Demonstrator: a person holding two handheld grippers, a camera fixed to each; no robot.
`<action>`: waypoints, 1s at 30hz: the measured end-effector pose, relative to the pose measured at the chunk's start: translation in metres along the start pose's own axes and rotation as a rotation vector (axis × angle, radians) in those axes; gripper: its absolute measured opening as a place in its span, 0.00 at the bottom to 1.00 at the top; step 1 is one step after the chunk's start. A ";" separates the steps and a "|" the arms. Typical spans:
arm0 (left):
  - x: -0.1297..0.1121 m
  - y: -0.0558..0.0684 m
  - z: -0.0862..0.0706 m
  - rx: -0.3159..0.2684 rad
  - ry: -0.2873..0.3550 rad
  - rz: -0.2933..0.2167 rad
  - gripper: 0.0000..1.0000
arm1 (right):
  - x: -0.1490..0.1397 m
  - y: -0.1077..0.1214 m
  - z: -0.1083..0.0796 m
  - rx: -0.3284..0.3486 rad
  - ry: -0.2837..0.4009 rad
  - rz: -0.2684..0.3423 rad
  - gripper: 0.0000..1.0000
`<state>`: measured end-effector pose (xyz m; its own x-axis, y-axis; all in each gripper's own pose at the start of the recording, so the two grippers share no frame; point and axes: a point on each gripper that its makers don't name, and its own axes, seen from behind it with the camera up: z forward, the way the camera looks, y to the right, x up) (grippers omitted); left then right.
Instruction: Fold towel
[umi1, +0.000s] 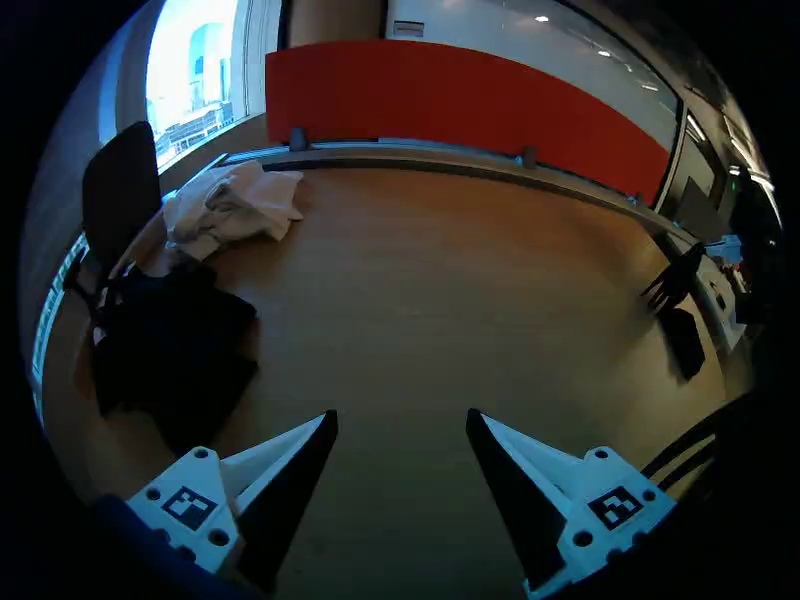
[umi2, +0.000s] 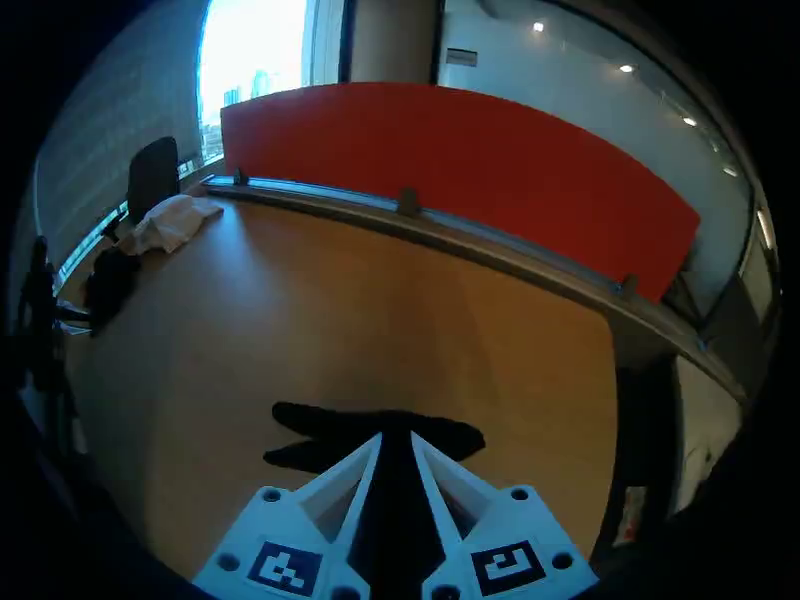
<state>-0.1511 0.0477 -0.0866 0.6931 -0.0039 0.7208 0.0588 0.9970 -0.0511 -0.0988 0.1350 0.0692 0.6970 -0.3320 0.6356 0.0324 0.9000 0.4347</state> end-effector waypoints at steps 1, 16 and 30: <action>0.000 0.000 0.000 -0.001 0.000 0.001 0.96 | -0.004 0.001 -0.002 -0.003 -0.004 0.001 0.05; -0.001 0.004 -0.002 -0.015 -0.002 0.014 0.96 | -0.093 0.003 -0.036 -0.058 -0.100 0.071 0.05; -0.003 0.000 -0.007 -0.010 -0.003 0.019 0.96 | -0.143 0.012 -0.046 -0.115 -0.152 0.161 0.05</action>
<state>-0.1485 0.0471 -0.0937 0.6922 0.0150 0.7215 0.0529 0.9960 -0.0714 -0.1653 0.2065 -0.0453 0.5842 -0.2126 0.7832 0.0167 0.9680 0.2503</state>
